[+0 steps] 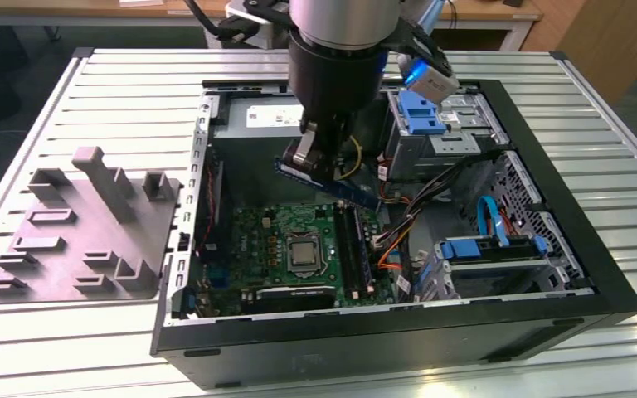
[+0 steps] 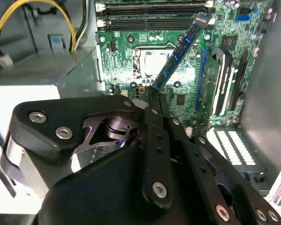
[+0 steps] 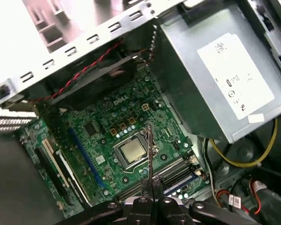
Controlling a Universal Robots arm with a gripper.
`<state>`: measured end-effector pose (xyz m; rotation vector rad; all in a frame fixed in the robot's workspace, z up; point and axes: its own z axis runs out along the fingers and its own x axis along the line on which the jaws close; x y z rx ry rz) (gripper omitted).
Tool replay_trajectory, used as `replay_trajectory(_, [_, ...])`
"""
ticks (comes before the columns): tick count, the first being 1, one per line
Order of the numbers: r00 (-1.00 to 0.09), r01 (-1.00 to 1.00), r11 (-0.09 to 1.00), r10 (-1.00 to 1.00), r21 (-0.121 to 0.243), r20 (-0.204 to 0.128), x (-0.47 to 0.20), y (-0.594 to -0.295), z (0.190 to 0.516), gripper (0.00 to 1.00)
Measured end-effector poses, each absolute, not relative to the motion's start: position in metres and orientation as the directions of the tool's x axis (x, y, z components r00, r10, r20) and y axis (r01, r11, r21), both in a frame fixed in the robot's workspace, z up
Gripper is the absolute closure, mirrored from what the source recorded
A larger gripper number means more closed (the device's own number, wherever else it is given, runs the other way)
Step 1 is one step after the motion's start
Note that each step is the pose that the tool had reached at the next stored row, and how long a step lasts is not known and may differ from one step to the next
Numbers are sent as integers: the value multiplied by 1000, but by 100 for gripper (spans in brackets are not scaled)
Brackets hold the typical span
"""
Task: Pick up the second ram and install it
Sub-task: 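Insert the second ram into the second slot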
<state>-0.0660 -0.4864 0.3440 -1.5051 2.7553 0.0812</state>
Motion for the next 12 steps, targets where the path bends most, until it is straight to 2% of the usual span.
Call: replay_trajectory(12, [-710, -704, 709, -704, 45, -25, -66, -486, 342, 89])
